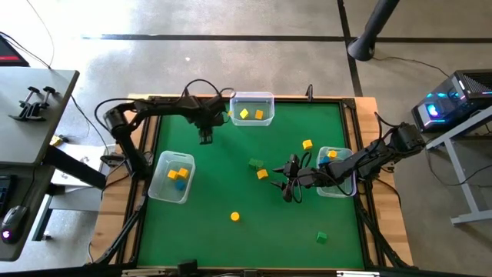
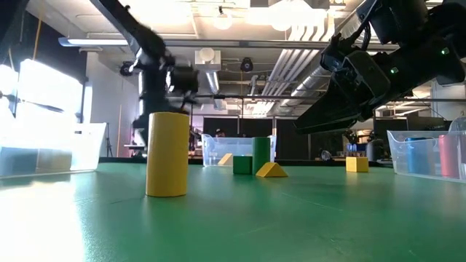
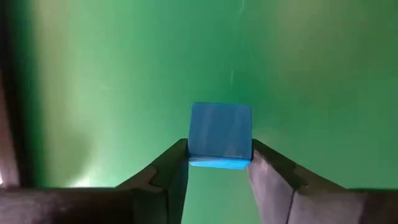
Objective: Sort blocks by size
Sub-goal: Put the blue triangle block into the top transparent bin
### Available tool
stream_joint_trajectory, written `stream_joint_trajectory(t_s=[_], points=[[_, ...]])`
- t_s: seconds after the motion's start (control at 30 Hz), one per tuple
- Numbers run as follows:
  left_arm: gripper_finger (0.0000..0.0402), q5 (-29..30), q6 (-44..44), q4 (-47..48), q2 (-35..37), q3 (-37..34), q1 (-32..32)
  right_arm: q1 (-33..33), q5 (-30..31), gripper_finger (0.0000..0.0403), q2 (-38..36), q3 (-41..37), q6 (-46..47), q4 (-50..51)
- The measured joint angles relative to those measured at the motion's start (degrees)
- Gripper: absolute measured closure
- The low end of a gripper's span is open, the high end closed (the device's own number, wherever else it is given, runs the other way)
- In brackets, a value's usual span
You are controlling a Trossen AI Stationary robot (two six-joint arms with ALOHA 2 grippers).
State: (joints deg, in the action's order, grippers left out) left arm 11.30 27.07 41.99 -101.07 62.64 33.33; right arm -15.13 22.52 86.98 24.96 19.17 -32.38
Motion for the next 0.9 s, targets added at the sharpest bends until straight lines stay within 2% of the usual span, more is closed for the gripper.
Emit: stream_joint_trajectory(t_s=[0.23, 0.43, 0.6, 0.9], points=[[0.0292, 0.97, -1.48, 0.86, 2.39, 12.30, -5.00, 0.03, 0.02, 0.0176, 0.00, 0.01, -0.12, -0.02], [0.0291, -2.70, 1.41, -3.45, -0.34, 23.64, -7.31, 0.03, 0.02, 0.0176, 0.00, 0.01, 0.08, -0.04], [0.0291, -10.60, 1.40, -10.28, -5.85, 28.41, -5.30, -0.01, -0.03, 0.0176, 0.00, 0.01, 0.30, -0.02], [0.0291, -11.00, -1.54, -8.60, -18.66, 33.30, -1.69, -0.01, -0.27, 0.0176, 0.02, 0.01, 0.51, 0.21]])
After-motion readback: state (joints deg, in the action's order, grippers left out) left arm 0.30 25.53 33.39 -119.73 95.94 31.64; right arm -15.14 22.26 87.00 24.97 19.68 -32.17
